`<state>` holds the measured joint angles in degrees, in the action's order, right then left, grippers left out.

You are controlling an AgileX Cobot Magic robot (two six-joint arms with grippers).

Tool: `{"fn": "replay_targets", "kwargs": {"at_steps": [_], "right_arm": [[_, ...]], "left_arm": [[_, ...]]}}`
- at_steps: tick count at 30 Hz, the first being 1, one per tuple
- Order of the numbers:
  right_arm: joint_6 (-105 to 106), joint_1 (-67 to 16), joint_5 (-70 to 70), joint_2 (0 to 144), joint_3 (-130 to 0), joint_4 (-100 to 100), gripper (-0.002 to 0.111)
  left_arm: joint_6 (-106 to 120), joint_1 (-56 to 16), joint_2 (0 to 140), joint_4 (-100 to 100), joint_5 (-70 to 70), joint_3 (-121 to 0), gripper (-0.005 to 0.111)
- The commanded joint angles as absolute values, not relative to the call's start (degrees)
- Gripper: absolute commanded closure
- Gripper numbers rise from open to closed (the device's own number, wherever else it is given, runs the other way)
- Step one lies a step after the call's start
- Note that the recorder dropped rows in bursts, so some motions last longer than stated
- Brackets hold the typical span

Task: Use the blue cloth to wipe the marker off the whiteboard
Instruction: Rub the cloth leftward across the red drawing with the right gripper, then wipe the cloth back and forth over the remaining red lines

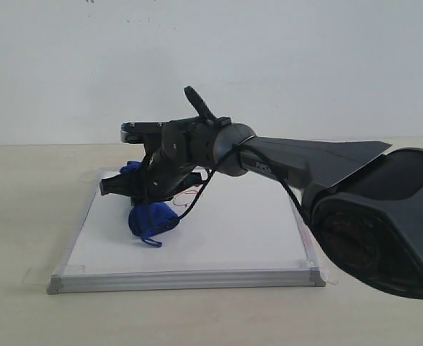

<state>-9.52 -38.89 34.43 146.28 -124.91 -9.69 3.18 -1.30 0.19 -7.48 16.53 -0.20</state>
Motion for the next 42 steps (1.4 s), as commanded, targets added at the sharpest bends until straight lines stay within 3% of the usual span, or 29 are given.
{"fn": "replay_targets", "kwargs": {"at_steps": [1, 8, 13, 17, 25, 33, 42], "right_arm": [[-13.7, -38.3, 41.6, 146.6, -124.6, 4.5, 0.108], [-22.4, -38.3, 50.4, 146.6, -124.7, 25.2, 0.108], [-20.6, -38.4, 43.7, 146.6, -124.7, 11.9, 0.108], [-6.9, -38.9, 33.4, 146.6, -124.7, -5.4, 0.108], [-6.4, -39.1, 33.9, 146.6, -124.7, 3.8, 0.108], [-19.4, -39.0, 47.1, 146.6, -124.7, 24.0, 0.109], [-44.3, -40.5, 36.9, 146.6, -124.7, 22.6, 0.109]], "left_arm": [[3.5, -1.2, 0.0, -7.5, 16.4, 0.0, 0.103], [3.5, -1.2, 0.0, -7.5, 16.4, 0.0, 0.103], [3.5, -1.2, 0.0, -7.5, 16.4, 0.0, 0.103], [3.5, -1.2, 0.0, -7.5, 16.4, 0.0, 0.103], [3.5, -1.2, 0.0, -7.5, 16.4, 0.0, 0.103], [3.5, -1.2, 0.0, -7.5, 16.4, 0.0, 0.103], [3.5, -1.2, 0.0, -7.5, 16.4, 0.0, 0.103]]}}
